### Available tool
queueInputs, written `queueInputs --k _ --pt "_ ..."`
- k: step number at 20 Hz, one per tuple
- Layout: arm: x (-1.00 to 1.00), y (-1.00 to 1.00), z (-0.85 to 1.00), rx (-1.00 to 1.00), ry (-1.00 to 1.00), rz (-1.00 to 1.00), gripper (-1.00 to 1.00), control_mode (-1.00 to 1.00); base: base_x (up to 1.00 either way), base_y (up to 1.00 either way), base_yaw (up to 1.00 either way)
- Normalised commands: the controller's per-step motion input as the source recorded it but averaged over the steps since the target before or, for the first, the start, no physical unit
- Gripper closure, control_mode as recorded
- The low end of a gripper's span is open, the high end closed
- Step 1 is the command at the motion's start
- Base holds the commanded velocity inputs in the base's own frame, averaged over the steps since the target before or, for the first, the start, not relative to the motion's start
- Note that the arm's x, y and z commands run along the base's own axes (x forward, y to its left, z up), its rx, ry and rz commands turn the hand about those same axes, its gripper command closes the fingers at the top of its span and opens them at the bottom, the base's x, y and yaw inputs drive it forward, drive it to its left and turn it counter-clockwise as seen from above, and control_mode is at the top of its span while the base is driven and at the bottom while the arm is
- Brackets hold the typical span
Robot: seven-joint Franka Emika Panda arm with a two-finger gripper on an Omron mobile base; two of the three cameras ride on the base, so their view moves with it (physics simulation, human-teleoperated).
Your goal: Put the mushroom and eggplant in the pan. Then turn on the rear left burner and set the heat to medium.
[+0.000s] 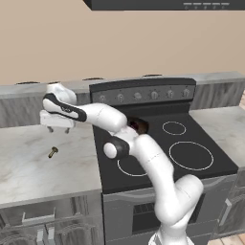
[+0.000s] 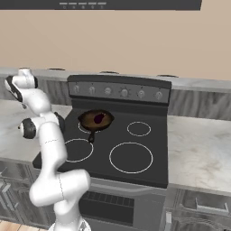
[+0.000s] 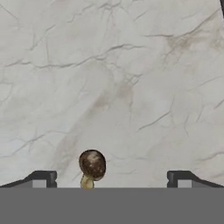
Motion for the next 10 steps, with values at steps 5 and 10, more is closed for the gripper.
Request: queueInputs --k 5,10 --pt "-0.73 0.09 -0.27 0.00 0.00 0.00 -1.00 -1.00 0.00 0.00 0.00" --pt "-0.87 -0.26 -0.47 0.00 0.01 -0.01 -1.00 -1.00 0.00 0.00 0.00"
